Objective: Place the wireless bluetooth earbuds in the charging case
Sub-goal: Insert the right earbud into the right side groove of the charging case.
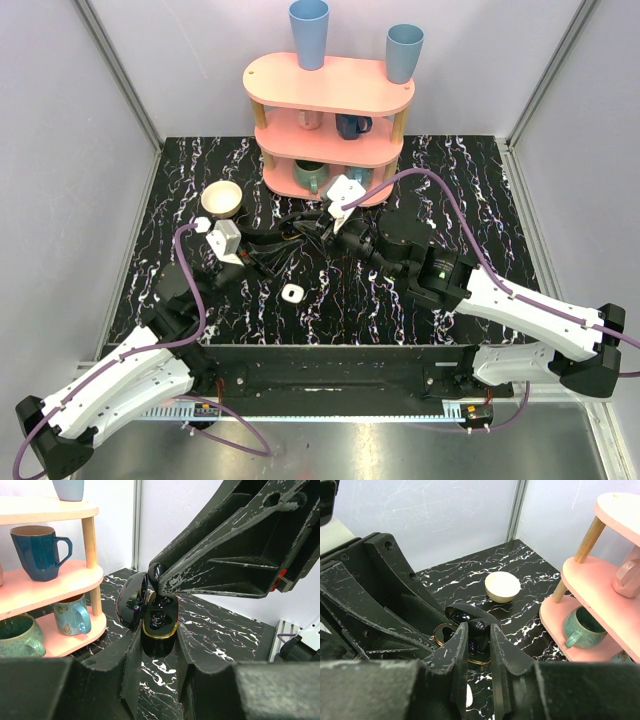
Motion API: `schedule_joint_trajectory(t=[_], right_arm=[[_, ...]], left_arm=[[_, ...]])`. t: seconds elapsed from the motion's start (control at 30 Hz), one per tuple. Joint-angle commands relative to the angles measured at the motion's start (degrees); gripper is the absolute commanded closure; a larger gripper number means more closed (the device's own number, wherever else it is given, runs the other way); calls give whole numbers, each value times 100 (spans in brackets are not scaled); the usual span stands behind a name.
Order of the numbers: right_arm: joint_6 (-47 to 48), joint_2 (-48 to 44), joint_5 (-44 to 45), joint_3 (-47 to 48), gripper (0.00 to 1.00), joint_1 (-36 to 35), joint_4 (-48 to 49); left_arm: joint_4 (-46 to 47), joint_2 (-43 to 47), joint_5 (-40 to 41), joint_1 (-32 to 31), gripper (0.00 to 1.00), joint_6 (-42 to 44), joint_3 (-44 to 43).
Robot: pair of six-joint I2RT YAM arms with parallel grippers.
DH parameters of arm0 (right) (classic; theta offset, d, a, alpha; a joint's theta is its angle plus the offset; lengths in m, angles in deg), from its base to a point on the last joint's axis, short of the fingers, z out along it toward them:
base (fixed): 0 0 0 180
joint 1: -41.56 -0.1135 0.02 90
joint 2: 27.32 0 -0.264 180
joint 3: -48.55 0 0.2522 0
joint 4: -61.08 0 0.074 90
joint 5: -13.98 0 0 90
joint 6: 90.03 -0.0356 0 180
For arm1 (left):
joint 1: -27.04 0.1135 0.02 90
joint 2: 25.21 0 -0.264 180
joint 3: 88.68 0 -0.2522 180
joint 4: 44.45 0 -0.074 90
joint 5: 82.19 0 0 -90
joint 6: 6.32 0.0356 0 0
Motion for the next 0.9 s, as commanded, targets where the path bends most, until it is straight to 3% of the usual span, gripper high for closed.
schedule_joint_trajectory(t=[0.0,0.87], right_arm=[[-65,7,-84,-40,84,-55,-120],[392,-37,-163,21,85,-46,-682]], left_arm=[[387,93,123,4,100,-68,-245],[176,110,422,4,100,-191,-456]])
